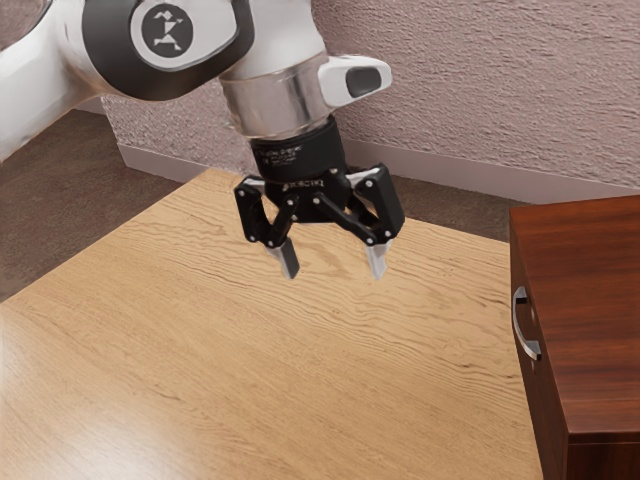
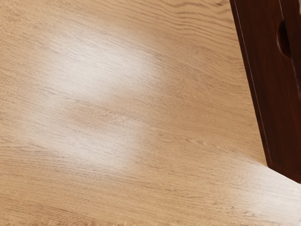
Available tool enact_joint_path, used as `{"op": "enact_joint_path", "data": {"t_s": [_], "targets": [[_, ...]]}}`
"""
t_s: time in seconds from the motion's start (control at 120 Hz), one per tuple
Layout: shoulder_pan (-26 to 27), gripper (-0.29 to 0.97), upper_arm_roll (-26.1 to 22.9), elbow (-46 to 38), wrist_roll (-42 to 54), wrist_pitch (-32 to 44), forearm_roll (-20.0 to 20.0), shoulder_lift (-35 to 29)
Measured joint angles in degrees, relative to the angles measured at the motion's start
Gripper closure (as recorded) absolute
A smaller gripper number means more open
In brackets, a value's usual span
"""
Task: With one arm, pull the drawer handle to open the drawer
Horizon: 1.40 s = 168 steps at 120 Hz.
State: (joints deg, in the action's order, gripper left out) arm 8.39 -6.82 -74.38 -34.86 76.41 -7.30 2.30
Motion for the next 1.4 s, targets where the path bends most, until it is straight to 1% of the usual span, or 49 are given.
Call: {"op": "enact_joint_path", "data": {"t_s": [0.067, 0.133, 0.242, 0.333, 0.533, 0.658, 0.783, 1.017, 1.15, 1.3, 1.4], "targets": [[1.5, 0.00, 0.0, -0.1, -3.2, 0.3, 0.0, 0.3], [1.8, 0.00, 0.0, -0.2, -6.2, 1.2, 0.4, 1.0], [-0.5, 0.00, 0.1, 0.2, -10.4, 4.0, 2.9, 4.0], [-2.3, 0.00, 0.1, 0.4, -13.4, 6.8, 4.1, 5.9], [-1.1, 0.00, -0.2, 2.6, -19.0, 11.5, 6.4, 10.0], [0.0, 0.00, -1.1, 6.2, -21.7, 13.1, 7.0, 14.3], [1.0, 0.00, -1.8, 8.6, -23.9, 14.3, 7.1, 16.9], [1.1, 0.00, -3.3, 8.6, -27.0, 17.0, 7.0, 18.8], [0.6, 0.00, -3.4, 7.0, -28.2, 18.5, 6.7, 18.8], [0.3, 0.00, -3.4, 5.1, -29.2, 21.1, 5.0, 18.4], [-0.2, 0.00, -3.3, 1.1, -29.8, 23.4, 3.6, 16.1]]}}
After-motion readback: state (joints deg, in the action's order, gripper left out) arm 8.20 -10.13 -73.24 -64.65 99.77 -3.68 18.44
